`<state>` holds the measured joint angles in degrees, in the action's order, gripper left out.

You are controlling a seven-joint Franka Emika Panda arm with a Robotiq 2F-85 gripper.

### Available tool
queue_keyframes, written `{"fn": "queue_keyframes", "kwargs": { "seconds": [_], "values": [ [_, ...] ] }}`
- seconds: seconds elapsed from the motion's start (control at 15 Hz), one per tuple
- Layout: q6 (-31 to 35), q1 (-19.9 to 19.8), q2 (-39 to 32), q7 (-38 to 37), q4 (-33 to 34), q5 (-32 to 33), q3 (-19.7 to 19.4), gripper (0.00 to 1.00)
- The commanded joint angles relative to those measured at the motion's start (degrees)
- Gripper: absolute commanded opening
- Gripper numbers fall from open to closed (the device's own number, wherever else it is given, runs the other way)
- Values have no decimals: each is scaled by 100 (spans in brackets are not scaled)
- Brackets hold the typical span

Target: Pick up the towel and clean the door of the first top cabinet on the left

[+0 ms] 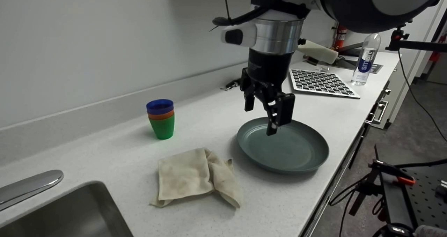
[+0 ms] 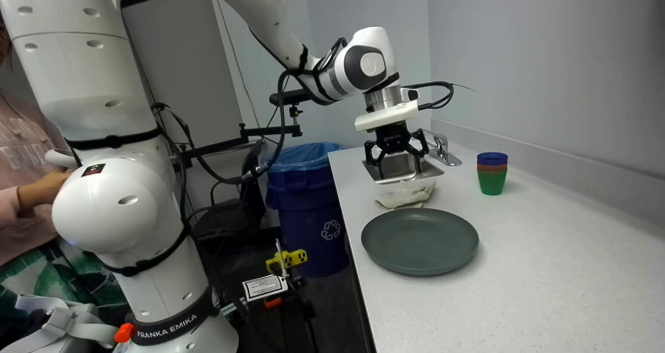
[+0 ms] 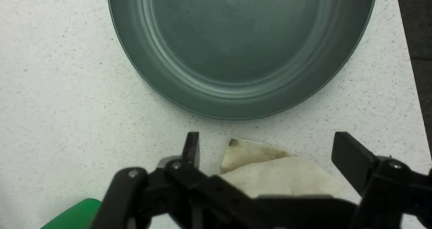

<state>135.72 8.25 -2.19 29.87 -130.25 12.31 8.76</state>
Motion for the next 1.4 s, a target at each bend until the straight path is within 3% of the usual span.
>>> {"fn": "queue_keyframes", "kwargs": {
  "seconds": [0.0,0.73,1.33],
  "values": [
    [6,-42,-250,222,186,83,-34,100],
    [895,-98,-1999,1516,1327,48,268,100],
    [872,-48,-2567,2400,1976,61,607,100]
  ]
}}
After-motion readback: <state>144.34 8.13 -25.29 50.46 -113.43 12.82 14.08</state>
